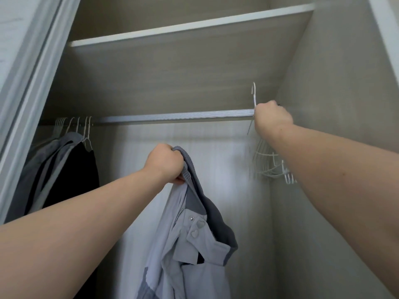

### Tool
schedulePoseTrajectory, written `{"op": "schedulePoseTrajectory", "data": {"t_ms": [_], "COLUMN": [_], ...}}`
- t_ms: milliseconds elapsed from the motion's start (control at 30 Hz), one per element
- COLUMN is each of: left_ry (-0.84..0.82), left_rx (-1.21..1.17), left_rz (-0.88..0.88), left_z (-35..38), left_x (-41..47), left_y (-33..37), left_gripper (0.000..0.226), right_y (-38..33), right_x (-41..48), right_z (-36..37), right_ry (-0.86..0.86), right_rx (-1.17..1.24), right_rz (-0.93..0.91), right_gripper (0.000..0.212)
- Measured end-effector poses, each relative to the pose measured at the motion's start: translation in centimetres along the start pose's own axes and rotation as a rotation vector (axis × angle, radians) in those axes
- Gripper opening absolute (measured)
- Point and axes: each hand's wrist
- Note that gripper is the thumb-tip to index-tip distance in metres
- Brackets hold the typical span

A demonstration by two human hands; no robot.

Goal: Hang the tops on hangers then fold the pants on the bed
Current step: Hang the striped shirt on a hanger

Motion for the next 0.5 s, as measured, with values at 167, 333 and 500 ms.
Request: {"op": "schedulePoseTrajectory", "data": {"t_ms": [167,333,500], "left_ry": [0.021,0.053,0.086], "left_rx": [-0.083,-0.193,-0.250], "left_rz": [-0.016,-0.021,-0.038], "left_z": [-0.4,-1.0,-2.8], "left_x": [-1.3,-5.7,-12.2], "left_y": [1.1,2.7,4.3], "left_gripper": [0.029,0.029,0.032], "right_y": [-1.7,-2.0,-0.4], "right_x": [-2.1,-8.1,-16.9], "right_z": [-1.4,-1.8,-3.7], "right_ry": [-0.027,-0.010,0.020], "right_rx": [0.645,1.002,1.297], "right_rz": [0.244,0.316,0.268], "right_gripper": [0.030,0.021,0.028]}}
Point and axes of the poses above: each hand's wrist, its own x-axis towards the middle knuckle, its own z-axis out of the palm, y = z × x, and after that the axes turned 7 degrees about -x, right-handed
